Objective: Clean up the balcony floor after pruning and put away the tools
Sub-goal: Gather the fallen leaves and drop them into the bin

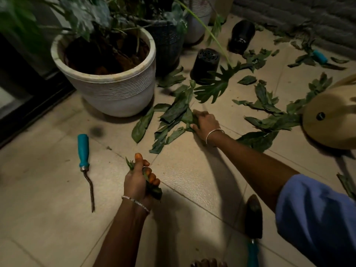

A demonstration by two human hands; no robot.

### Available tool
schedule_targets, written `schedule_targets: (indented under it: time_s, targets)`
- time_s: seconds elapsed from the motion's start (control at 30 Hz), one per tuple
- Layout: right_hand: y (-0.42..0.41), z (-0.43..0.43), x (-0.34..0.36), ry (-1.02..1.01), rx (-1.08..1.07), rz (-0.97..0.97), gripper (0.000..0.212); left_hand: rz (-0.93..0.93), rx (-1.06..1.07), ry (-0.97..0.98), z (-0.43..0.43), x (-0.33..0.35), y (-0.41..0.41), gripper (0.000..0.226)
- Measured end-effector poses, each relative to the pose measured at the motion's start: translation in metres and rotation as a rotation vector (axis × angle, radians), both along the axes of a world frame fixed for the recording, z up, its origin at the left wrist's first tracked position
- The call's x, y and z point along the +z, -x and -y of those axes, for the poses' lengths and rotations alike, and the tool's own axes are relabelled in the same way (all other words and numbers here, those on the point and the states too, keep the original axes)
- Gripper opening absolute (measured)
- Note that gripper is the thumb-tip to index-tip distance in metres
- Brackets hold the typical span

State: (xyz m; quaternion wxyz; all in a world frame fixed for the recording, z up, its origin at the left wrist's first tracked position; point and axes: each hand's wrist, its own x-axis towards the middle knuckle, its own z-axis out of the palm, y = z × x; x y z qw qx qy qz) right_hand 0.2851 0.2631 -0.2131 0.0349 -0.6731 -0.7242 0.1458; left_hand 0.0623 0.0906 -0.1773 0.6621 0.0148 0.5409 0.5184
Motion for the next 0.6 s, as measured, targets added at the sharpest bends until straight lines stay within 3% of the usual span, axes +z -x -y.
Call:
schedule_targets:
  time_s: [0.1, 0.23, 0.4, 0.6]
  targets:
    - [0.004, 0.007, -0.003, -0.097, -0.028, 0.066, 0.037, 0.018, 0.006, 0.012, 0.0, 0.002, 0.004, 0.038]
    - [0.006, 0.027, -0.004, -0.132, -0.162, -0.111, 0.009, 0.04, 0.012, 0.022, 0.001, 0.0, 0.003, 0.037]
    - [-0.002, 0.061, -0.004, -0.058, -0.213, -0.351, 0.014, 0.054, -0.005, 0.052, 0.007, -0.002, -0.011, 0.036]
    - [-0.02, 0.111, 0.012, -0.104, -0.319, -0.667, 0.012, 0.074, -0.025, 0.064, 0.008, 0.003, -0.031, 0.036]
